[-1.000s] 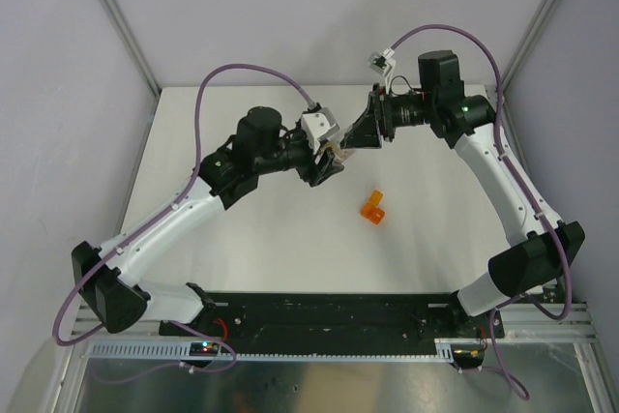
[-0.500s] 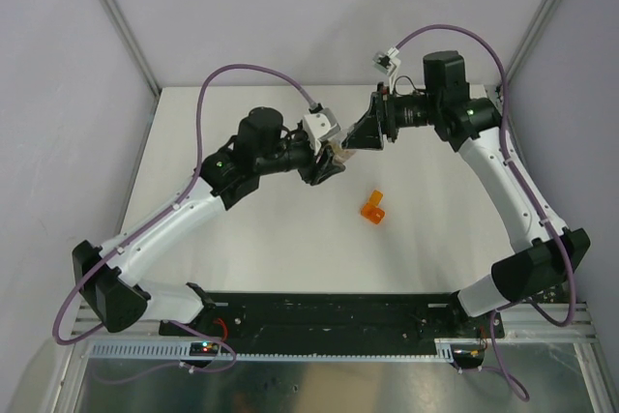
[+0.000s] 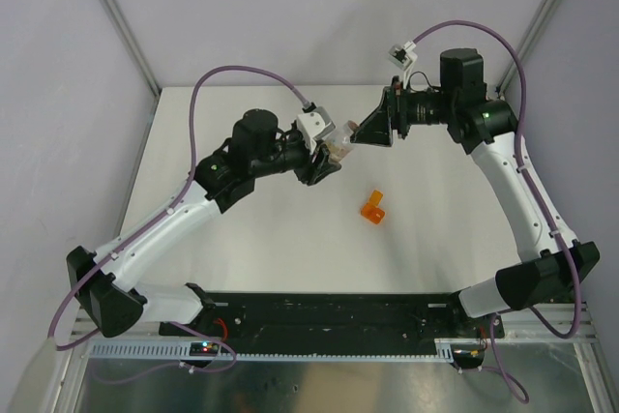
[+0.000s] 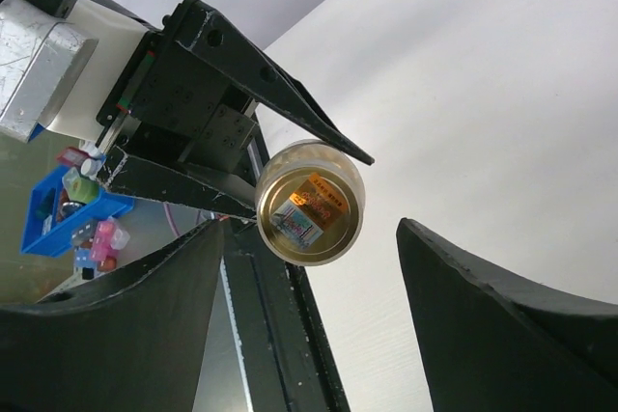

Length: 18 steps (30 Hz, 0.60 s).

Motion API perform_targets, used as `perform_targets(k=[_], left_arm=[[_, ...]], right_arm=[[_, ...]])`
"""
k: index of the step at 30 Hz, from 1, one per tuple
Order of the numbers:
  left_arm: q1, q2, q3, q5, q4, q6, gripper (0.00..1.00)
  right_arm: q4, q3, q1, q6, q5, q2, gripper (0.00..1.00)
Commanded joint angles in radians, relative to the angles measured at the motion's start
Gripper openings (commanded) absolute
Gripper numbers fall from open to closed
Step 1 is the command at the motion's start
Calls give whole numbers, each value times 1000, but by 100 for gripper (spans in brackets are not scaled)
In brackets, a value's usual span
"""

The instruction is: Sort the pills into containers

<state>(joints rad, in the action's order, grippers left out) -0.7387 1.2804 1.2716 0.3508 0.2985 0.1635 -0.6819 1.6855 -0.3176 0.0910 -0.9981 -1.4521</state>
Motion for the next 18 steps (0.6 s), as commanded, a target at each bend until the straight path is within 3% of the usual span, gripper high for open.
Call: perform_targets(k=[1,13,18], left_arm=[[-6,-28,11,-16,-37,-18,0],[-13,-16,21,-17,-35,-14,0],[-15,-17,16,-2,-28,-9,0]], right_arm=[[22,27,0,31,-11,-2,75],[34,43,-20,36,-41,-36,55],[26,51,-27,16,-42,-39,34]])
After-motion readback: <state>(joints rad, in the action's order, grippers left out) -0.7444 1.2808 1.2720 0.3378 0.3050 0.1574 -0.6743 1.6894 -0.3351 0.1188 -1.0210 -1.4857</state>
